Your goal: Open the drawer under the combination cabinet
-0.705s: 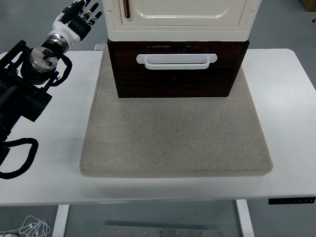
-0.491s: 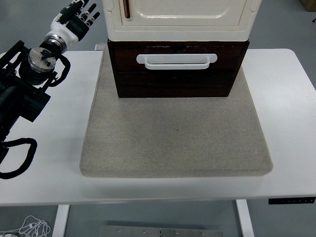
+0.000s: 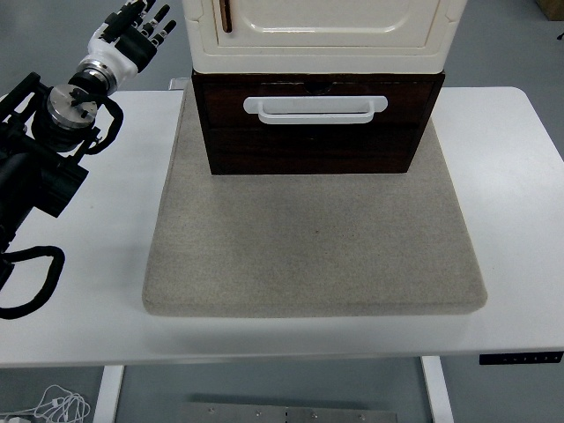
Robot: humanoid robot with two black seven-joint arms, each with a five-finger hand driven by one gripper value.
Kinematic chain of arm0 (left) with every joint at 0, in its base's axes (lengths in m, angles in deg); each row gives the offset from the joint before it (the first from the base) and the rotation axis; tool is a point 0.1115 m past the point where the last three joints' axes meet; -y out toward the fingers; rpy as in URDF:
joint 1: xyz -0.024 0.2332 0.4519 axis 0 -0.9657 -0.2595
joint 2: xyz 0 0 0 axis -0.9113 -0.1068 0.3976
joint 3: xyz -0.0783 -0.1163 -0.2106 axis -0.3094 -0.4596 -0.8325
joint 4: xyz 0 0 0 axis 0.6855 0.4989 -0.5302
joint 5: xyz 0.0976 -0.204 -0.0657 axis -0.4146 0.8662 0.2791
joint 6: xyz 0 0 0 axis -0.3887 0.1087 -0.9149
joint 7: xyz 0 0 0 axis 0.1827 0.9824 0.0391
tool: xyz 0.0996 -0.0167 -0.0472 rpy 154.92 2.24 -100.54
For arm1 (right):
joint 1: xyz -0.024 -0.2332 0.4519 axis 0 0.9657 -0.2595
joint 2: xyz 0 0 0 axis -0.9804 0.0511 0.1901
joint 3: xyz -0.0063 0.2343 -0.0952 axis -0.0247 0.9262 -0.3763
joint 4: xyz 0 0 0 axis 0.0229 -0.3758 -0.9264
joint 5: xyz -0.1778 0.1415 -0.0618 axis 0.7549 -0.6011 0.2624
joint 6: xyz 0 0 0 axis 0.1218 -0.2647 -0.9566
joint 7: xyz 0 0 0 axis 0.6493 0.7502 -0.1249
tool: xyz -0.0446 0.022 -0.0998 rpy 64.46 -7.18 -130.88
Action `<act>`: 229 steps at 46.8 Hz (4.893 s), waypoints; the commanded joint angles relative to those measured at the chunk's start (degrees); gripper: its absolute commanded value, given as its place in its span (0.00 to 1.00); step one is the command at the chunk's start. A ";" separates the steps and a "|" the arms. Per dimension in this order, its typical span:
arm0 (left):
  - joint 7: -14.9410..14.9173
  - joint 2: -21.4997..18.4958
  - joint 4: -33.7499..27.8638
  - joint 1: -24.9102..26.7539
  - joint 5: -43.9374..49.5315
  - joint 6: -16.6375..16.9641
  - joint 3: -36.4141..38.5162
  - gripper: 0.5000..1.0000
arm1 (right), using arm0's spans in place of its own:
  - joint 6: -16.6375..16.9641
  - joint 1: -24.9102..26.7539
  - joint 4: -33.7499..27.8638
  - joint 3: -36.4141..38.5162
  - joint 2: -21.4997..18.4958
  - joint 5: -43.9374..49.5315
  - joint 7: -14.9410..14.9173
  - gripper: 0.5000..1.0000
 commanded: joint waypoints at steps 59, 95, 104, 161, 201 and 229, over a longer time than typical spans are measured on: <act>2.57 -16.80 -7.15 16.94 -1.47 3.21 5.04 1.00 | 0.00 0.00 0.00 0.00 0.00 0.00 0.00 0.85; 0.47 -20.67 -26.39 40.50 -3.76 2.86 20.86 1.00 | 0.00 0.00 0.00 0.00 0.00 0.00 0.00 0.85; 0.38 -20.50 -36.33 43.05 -3.85 3.12 24.20 1.00 | 0.00 0.00 0.00 0.00 0.00 0.00 0.00 0.85; -12.89 -24.71 -58.48 52.98 -17.12 -8.56 67.53 1.00 | 0.00 0.00 0.00 0.00 0.00 0.00 0.00 0.85; -27.22 -17.25 -47.94 49.11 -17.29 -14.10 69.47 1.00 | 0.00 0.00 0.00 0.00 0.00 0.00 0.00 0.85; -27.92 -11.97 -43.45 46.39 -19.93 -13.49 69.65 1.00 | 0.00 0.00 0.00 0.00 0.00 0.00 0.00 0.85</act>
